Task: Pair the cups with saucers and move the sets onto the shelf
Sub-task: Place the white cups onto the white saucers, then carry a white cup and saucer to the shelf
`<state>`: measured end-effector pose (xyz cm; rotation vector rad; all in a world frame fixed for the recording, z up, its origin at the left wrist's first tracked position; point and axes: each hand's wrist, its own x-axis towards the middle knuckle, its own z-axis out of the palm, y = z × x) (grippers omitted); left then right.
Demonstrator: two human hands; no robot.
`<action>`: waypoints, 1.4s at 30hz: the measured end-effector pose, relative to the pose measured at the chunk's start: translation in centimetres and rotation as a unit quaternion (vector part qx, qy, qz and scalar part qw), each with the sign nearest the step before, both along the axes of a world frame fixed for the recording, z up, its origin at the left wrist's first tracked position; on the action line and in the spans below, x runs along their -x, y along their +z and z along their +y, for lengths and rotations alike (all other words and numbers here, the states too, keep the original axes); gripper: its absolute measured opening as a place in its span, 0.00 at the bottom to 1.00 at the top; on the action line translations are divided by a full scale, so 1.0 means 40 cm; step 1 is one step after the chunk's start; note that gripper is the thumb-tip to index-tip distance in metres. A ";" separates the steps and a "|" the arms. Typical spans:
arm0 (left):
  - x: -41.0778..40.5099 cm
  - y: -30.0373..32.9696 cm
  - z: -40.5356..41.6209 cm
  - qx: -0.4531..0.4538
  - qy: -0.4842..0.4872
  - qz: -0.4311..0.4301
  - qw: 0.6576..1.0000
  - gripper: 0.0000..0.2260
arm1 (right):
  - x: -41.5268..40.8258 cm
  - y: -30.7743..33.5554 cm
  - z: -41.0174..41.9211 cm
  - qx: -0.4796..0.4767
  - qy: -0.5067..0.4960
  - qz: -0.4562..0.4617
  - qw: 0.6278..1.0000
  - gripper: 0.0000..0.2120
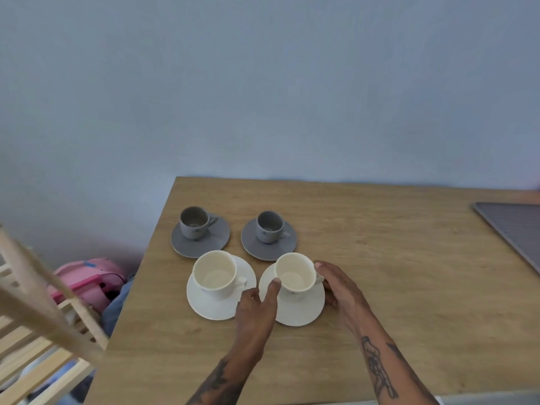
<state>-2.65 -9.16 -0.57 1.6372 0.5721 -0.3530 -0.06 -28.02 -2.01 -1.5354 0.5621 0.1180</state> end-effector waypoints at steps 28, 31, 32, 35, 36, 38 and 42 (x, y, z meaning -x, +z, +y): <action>0.084 0.278 -0.037 0.107 0.081 -0.111 0.985 0.20 | -0.007 0.313 -0.064 -0.009 0.150 -0.108 0.983 0.10; 0.106 0.369 -0.001 0.095 0.092 -0.145 0.981 0.23 | -0.008 0.404 -0.024 -0.020 0.181 -0.139 0.974 0.11; 0.118 0.393 0.016 0.092 0.099 -0.156 0.978 0.24 | -0.004 0.429 -0.004 -0.020 0.189 -0.144 0.971 0.11; 0.173 0.438 0.085 0.085 0.135 -0.183 0.970 0.23 | 0.017 0.484 0.080 -0.021 0.223 -0.151 0.963 0.13; 0.199 0.445 0.112 0.081 0.149 -0.188 0.967 0.24 | 0.027 0.493 0.114 -0.023 0.237 -0.152 0.959 0.12; 0.256 0.448 0.169 0.070 0.184 -0.198 0.960 0.23 | 0.051 0.501 0.191 -0.035 0.269 -0.156 0.950 0.10; 0.398 0.435 0.294 0.049 0.270 -0.206 0.939 0.21 | 0.129 0.485 0.370 -0.052 0.353 -0.154 0.922 0.09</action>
